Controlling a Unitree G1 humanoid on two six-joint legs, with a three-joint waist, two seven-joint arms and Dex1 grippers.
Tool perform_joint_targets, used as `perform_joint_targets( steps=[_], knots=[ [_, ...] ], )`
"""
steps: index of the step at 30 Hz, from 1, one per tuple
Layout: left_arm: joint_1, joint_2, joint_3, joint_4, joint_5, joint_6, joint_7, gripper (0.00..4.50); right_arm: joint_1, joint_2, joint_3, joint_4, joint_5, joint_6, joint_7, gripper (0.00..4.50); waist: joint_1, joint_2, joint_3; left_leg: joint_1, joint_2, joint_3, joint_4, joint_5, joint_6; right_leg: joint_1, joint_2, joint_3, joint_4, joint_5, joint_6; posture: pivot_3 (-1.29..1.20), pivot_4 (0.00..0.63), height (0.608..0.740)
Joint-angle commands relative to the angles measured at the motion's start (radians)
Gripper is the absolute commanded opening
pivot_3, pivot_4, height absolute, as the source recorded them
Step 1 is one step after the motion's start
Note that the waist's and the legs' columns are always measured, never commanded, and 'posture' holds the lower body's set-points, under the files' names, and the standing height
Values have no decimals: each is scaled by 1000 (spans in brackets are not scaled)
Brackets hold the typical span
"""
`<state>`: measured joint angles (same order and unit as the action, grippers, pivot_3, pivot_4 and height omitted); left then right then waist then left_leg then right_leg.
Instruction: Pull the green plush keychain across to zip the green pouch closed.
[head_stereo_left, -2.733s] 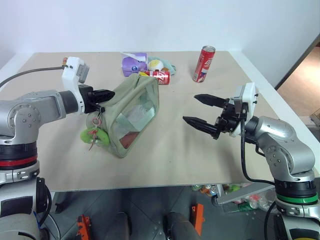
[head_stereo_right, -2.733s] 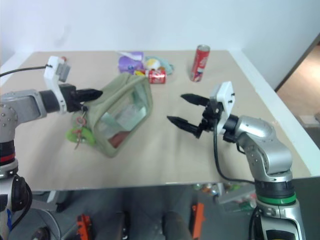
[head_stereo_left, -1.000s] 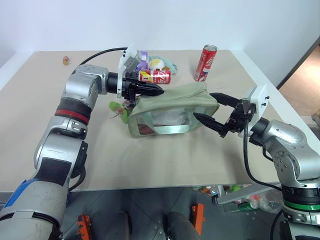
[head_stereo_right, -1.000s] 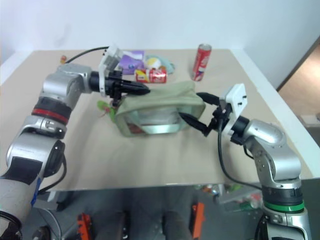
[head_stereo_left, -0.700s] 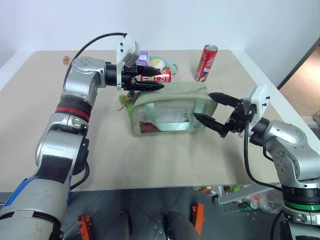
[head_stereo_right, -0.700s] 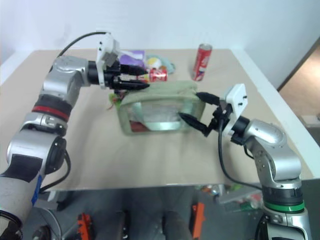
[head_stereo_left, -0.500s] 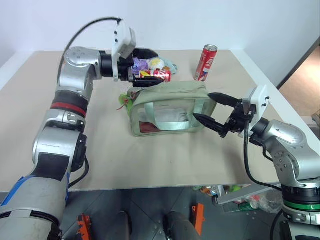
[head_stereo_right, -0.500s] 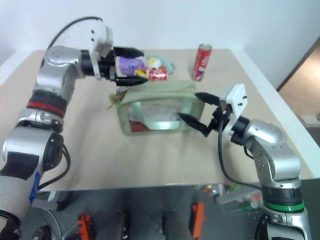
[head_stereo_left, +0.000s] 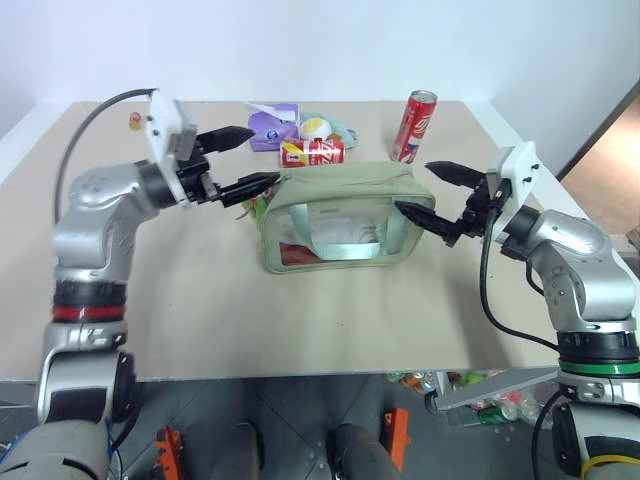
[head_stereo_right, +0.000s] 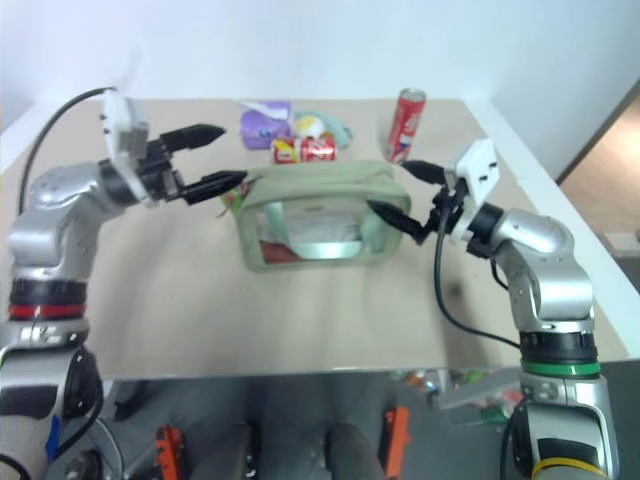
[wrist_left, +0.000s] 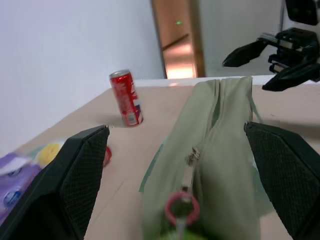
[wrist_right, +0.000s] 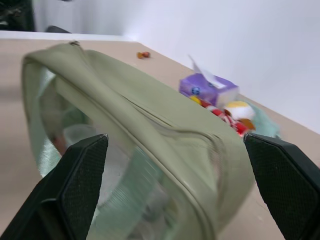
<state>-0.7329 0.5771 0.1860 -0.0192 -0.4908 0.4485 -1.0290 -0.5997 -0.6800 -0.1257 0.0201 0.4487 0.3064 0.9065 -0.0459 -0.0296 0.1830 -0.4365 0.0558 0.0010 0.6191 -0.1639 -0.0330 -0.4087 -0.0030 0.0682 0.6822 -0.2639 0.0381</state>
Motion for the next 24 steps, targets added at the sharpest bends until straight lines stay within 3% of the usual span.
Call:
perform_joint_targets(
  steps=[1,10,17,20,24],
  knots=[
    [58,54,81,-200,-135,163,72,4478,-22,-9,-11,-1,9,-1,23,4500,1,0,0,0,0,0,0,0,0,0,0,0,0,0,0,0,150,740],
    [218,249,142,-461,-483,460,46,4478,-48,-17,1,56,4,11,77,4500,-1,0,0,5,0,1,1,1,-1,4,0,1,0,-1,3,0,150,740],
    [297,272,135,-463,-490,421,29,4478,-78,-4,12,125,-13,-2,106,4500,-1,0,0,6,0,1,1,1,0,4,1,1,0,0,2,0,150,740],
    [312,277,118,-450,-472,386,15,4500,-74,-5,15,139,-18,0,119,3675,0,0,0,5,0,1,0,1,0,3,1,1,0,-1,1,0,150,740],
    [310,276,92,-439,-448,359,12,4500,-51,-13,8,147,-23,2,131,2231,0,0,0,5,0,2,0,1,0,3,1,2,0,-1,1,0,150,740]
  ],
)
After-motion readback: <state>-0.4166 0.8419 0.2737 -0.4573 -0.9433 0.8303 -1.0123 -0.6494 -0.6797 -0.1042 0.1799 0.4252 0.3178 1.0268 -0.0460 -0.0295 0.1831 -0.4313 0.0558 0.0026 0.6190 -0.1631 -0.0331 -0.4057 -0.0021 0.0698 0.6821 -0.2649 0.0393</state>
